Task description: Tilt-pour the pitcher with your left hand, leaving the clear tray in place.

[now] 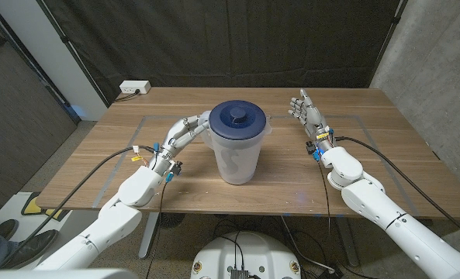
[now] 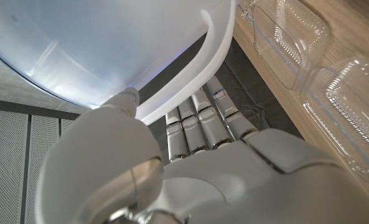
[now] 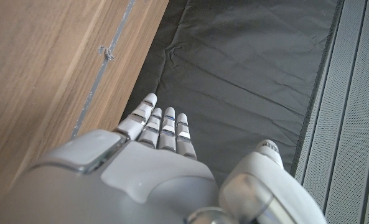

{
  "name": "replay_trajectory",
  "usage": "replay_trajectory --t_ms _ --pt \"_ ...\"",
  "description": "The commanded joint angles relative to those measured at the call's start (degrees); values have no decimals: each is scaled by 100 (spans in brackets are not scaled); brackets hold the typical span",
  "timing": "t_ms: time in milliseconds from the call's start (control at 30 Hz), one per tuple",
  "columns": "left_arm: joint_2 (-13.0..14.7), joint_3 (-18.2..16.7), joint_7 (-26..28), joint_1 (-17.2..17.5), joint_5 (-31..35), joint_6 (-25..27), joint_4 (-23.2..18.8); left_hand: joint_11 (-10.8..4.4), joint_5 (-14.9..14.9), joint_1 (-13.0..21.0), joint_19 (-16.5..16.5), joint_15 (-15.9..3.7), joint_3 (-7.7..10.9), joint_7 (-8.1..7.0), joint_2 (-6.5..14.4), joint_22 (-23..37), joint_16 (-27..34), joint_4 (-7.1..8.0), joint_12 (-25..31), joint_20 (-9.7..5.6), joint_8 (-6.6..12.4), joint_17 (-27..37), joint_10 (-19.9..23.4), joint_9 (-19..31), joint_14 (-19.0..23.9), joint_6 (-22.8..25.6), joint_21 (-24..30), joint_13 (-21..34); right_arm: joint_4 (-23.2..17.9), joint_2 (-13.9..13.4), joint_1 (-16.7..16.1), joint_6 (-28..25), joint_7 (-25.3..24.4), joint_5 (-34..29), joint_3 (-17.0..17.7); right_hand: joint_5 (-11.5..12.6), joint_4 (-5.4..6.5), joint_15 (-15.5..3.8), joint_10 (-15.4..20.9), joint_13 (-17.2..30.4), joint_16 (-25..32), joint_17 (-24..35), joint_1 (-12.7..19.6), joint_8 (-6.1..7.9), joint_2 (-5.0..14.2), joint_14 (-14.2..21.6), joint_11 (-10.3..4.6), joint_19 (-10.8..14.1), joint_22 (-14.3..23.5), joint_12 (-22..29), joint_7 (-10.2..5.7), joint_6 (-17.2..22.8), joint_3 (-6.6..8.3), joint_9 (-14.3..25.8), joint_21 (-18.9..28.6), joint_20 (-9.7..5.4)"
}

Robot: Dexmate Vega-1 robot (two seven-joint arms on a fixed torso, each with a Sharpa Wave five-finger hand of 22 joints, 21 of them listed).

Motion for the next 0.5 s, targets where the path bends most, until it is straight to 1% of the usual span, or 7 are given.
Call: replay_trajectory --t_ms 33,100,167,233,333,367,500 --pt "182 3 -123 65 -252 441 -139 85 57 -162 -238 119 -118 82 -58 15 -35 50 -94 99 -146 -89 -470 -48 -484 -446 -195 -31 23 -3 98 -74 78 -30 -64 -5 -6 15 57 20 -4 30 24 10 30 51 17 51 17 14 -16 58 -18 27 13 -73" --pt "215 12 -160 52 -287 505 -147 74 66 -204 -347 155 -149 78 -54 18 -35 72 -111 146 -170 -130 -661 -71 -685 -590 -280 -51 13 8 120 -126 68 -9 -69 -5 -6 11 56 20 -3 30 24 10 30 53 23 52 17 13 -16 58 -18 27 13 -71" --pt "237 18 -192 36 -319 549 -149 118 71 -224 -413 172 -169 92 -60 20 -34 79 -120 178 -174 -155 -776 -85 -800 -663 -330 -65 35 -5 151 -125 102 -34 -91 -5 -6 11 54 20 -3 30 24 9 31 53 24 52 17 12 -16 58 -19 27 13 -71" --pt "268 28 -240 11 -347 592 -145 107 77 -254 -494 200 -202 106 -81 22 -30 87 -134 191 -190 -188 -918 -104 -942 -789 -394 -91 32 4 166 -160 95 -20 -96 -5 -6 14 54 20 -4 30 24 9 31 53 21 53 17 12 -15 58 -20 27 12 -71" --pt "303 49 -307 -39 -378 651 -138 152 89 -290 -608 283 -247 144 -100 24 -38 95 -135 245 -195 -242 -1094 -135 -1210 -960 -489 -131 38 11 188 -202 94 -5 -107 -5 -7 11 52 20 -4 30 25 9 32 54 18 55 16 11 -19 59 -22 27 12 -69" --pt "306 54 -328 -54 -391 656 -130 151 94 -295 -669 281 -253 139 -96 25 -23 96 -138 301 -188 -254 -1144 -142 -1236 -986 -525 -141 47 12 197 -207 99 -8 -113 -5 -7 13 52 20 -5 30 26 10 32 52 17 56 16 11 -16 62 -22 27 13 -69" --pt "351 62 -343 -107 -348 707 -141 127 109 -254 -751 287 -229 122 -34 29 -9 81 -136 358 -197 -291 -1258 -165 -1354 -1128 -590 -172 60 30 222 -236 85 -1 -126 -5 -8 17 53 20 -5 30 27 9 33 54 14 58 16 10 -16 62 -24 27 13 -70"
